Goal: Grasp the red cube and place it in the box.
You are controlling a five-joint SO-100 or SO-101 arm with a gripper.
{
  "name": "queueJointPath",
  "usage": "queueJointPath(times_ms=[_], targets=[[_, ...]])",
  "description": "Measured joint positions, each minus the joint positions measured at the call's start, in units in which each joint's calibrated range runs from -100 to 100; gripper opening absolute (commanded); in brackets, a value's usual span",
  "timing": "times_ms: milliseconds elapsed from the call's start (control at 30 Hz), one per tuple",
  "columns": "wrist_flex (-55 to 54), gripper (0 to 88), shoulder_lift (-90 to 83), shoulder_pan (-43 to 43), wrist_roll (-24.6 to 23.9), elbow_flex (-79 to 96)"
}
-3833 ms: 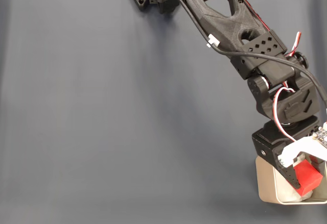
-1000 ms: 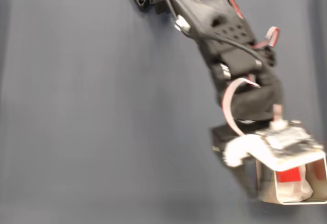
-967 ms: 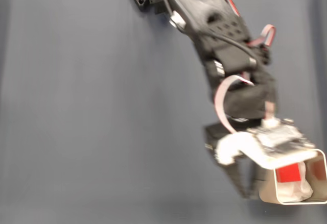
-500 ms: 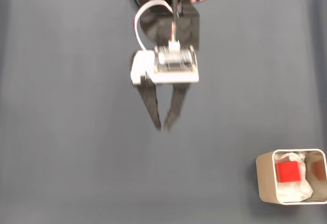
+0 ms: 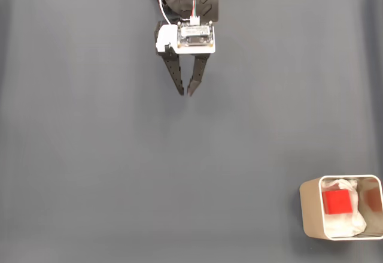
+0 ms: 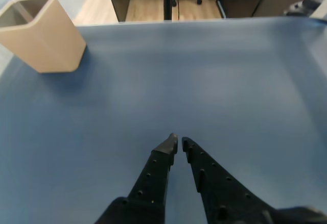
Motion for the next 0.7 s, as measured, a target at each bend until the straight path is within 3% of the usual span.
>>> queueJointPath(times_ms=[433,700], targets=[[28.24,0.0,-14.68,1.56,1.37,7.5],[33.17,0.3,-15.37,1.48,1.66,7.5]])
